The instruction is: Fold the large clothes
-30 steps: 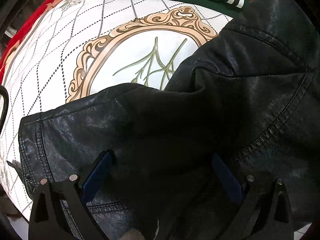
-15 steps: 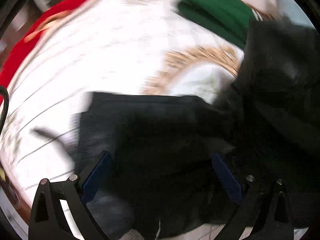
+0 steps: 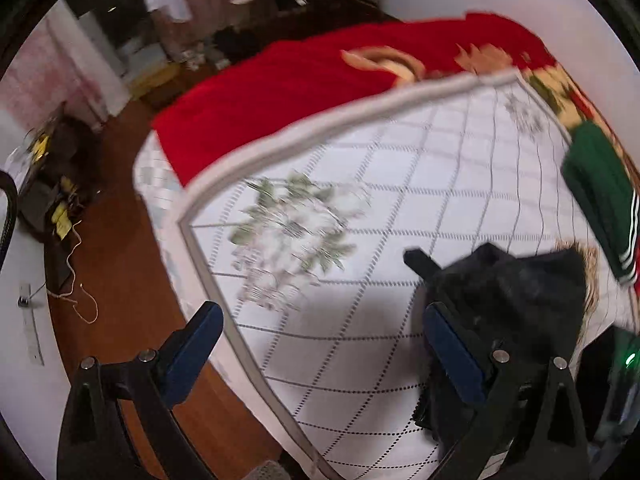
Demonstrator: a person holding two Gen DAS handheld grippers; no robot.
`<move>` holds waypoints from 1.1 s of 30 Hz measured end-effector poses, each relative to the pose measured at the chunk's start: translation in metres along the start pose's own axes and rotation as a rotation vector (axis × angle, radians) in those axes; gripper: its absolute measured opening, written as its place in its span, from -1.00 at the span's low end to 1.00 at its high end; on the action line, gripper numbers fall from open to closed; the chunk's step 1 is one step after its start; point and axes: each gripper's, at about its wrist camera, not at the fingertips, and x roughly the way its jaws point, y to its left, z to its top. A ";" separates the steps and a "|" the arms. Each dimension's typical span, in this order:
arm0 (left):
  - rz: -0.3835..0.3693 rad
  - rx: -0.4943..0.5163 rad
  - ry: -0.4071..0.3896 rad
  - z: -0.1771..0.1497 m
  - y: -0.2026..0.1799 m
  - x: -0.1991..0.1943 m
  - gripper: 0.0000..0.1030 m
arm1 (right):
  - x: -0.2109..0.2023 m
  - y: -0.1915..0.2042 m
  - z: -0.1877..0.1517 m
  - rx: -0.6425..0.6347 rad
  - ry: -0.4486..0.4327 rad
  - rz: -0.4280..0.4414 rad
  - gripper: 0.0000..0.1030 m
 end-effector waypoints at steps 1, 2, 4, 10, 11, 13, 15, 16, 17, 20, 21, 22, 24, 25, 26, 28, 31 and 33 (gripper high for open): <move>-0.010 -0.008 -0.011 0.001 0.000 -0.007 1.00 | -0.003 0.008 -0.006 -0.041 0.001 -0.001 0.27; -0.021 -0.009 -0.022 0.007 -0.001 -0.013 1.00 | -0.008 0.013 -0.010 -0.071 0.013 0.023 0.58; -0.046 0.005 -0.036 0.011 -0.008 -0.022 1.00 | -0.028 0.021 -0.019 -0.104 0.037 0.076 0.76; -0.108 0.137 -0.056 0.007 -0.064 -0.021 1.00 | -0.131 -0.010 -0.010 -0.046 -0.162 -0.070 0.58; -0.111 0.164 -0.055 0.003 -0.075 -0.014 1.00 | -0.140 -0.017 -0.001 -0.036 -0.182 -0.125 0.15; -0.089 0.231 -0.035 -0.006 -0.102 0.010 1.00 | -0.139 -0.041 0.024 0.014 -0.181 -0.233 -0.30; -0.053 0.305 -0.014 -0.014 -0.124 0.033 1.00 | -0.122 -0.063 0.045 0.043 -0.152 -0.312 -0.42; -0.038 0.347 0.002 -0.019 -0.134 0.046 1.00 | -0.112 -0.074 0.054 0.059 -0.138 -0.331 -0.51; -0.035 0.368 0.013 -0.022 -0.139 0.053 1.00 | -0.103 -0.076 0.060 0.069 -0.126 -0.337 -0.51; -0.038 0.401 0.056 -0.029 -0.148 0.074 1.00 | -0.090 -0.075 0.066 0.056 -0.095 -0.374 -0.51; -0.038 0.402 0.058 -0.029 -0.148 0.075 1.00 | -0.087 -0.074 0.065 0.051 -0.094 -0.384 -0.51; -0.036 0.403 0.058 -0.030 -0.148 0.077 1.00 | -0.085 -0.074 0.061 0.046 -0.093 -0.391 -0.51; -0.035 0.399 0.062 -0.028 -0.146 0.078 1.00 | -0.084 -0.076 0.056 0.061 -0.092 -0.381 -0.51; -0.037 0.394 0.067 -0.028 -0.145 0.079 1.00 | -0.081 -0.073 0.062 0.070 -0.090 -0.376 -0.51; -0.039 0.389 0.072 -0.027 -0.143 0.079 1.00 | -0.081 -0.072 0.071 0.080 -0.086 -0.372 -0.51; -0.036 0.389 0.078 -0.027 -0.142 0.082 1.00 | -0.078 -0.078 0.074 0.090 -0.081 -0.369 -0.51; -0.032 0.394 0.082 -0.027 -0.141 0.084 1.00 | -0.081 -0.079 0.075 0.092 -0.073 -0.376 -0.51; -0.030 0.392 0.087 -0.027 -0.142 0.087 1.00 | -0.078 -0.080 0.078 0.098 -0.066 -0.378 -0.51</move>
